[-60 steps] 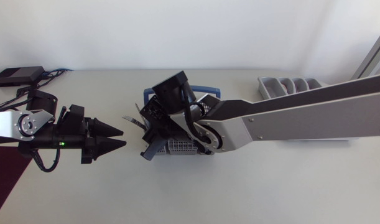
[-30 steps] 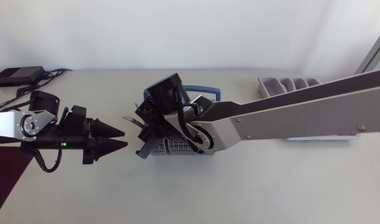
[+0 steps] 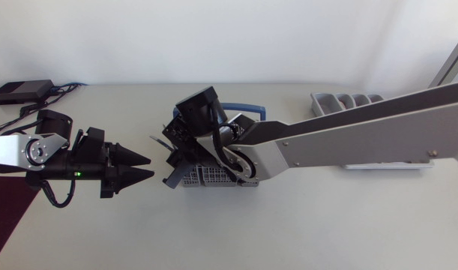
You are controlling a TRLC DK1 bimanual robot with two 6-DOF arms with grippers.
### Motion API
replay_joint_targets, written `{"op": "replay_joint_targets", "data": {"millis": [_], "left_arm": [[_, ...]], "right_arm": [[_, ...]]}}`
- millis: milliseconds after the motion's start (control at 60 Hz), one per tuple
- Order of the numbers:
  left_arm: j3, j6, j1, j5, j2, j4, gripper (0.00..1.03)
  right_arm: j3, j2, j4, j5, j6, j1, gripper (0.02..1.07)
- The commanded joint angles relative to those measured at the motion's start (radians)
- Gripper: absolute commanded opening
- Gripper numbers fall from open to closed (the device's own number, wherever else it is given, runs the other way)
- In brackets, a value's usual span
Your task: Sort the cutlery from the basket into the organizer compartments.
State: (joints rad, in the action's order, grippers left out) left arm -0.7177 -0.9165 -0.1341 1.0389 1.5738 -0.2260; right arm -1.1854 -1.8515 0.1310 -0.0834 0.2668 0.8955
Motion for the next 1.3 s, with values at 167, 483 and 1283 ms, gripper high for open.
{"op": "replay_joint_targets", "data": {"millis": [167,483,1283], "left_arm": [[0.029,0.008,0.008,0.004,0.026,0.008,0.60],[0.031,0.008,0.013,0.004,0.026,0.008,0.60],[0.038,0.019,0.030,0.004,0.028,0.017,0.60]], "right_arm": [[0.035,0.055,-0.005,-0.010,0.011,-0.021,0.44],[0.073,0.086,-0.011,-0.006,0.011,-0.030,0.44],[0.106,0.026,0.030,0.063,0.020,-0.033,0.32]]}}
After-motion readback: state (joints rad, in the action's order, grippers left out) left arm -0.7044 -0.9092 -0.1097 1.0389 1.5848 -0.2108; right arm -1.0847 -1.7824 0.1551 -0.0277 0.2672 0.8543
